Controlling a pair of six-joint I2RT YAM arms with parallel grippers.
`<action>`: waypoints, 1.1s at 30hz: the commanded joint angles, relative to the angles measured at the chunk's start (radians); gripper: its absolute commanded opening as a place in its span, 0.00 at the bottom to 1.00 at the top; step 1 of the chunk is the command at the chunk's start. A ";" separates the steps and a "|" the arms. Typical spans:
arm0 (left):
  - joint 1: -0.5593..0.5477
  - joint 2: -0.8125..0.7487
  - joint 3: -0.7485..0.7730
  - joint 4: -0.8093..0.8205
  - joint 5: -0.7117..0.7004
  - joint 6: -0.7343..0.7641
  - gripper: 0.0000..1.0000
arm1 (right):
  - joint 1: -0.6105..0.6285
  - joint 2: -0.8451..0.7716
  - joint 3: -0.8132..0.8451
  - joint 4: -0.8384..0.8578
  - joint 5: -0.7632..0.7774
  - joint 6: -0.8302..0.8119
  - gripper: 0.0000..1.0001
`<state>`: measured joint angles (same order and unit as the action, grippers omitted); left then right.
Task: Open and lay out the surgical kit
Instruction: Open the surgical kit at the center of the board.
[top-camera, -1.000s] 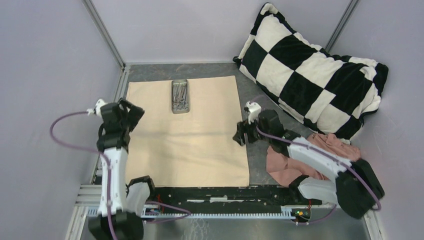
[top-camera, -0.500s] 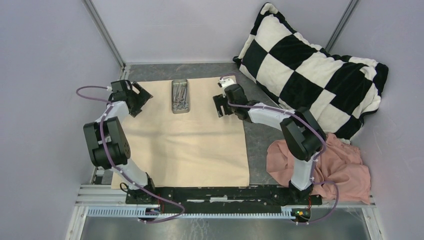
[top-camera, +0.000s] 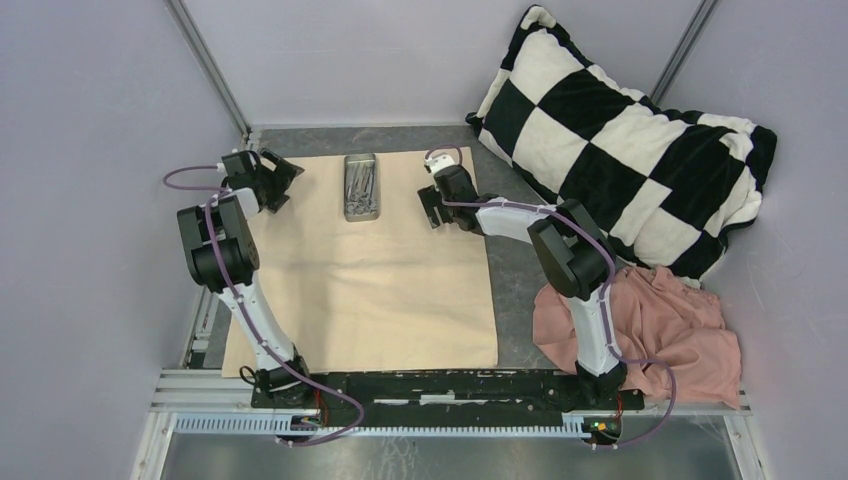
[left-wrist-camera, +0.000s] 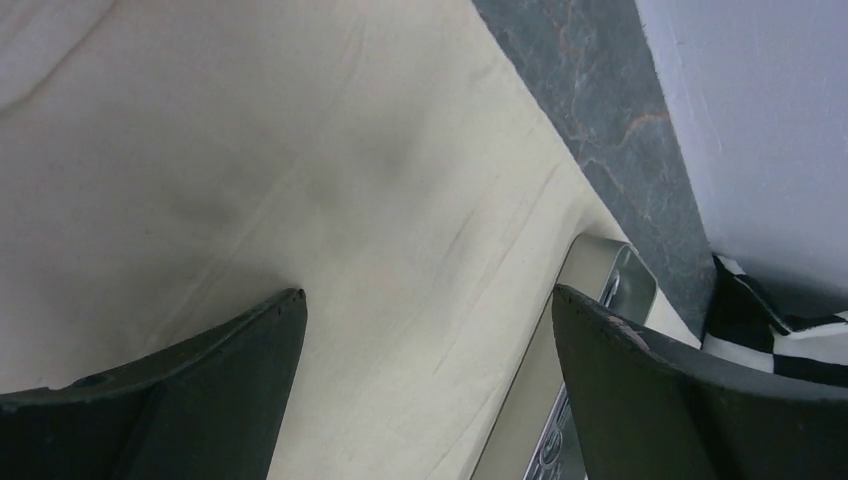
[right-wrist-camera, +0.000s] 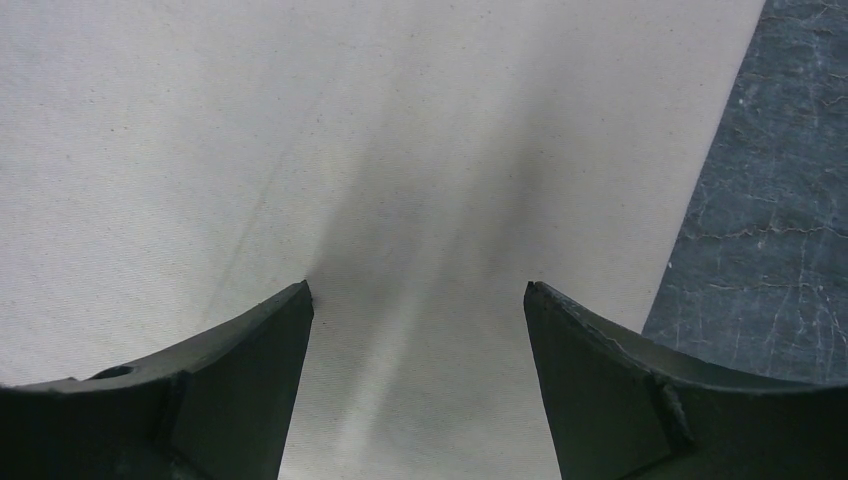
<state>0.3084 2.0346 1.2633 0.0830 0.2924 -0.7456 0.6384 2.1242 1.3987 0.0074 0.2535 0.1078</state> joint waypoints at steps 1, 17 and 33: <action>0.012 0.130 0.080 -0.006 0.006 -0.028 1.00 | -0.022 0.061 0.049 -0.020 0.041 0.002 0.84; -0.012 0.216 0.422 -0.266 0.069 0.113 1.00 | -0.057 0.084 0.229 -0.130 -0.089 -0.016 0.86; -0.033 -0.704 -0.323 -0.548 -0.380 0.042 1.00 | 0.104 -0.491 -0.375 -0.026 -0.394 0.089 0.89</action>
<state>0.2409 1.4570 1.0985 -0.3359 0.1223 -0.6773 0.6994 1.7237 1.1431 -0.0834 -0.0334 0.1528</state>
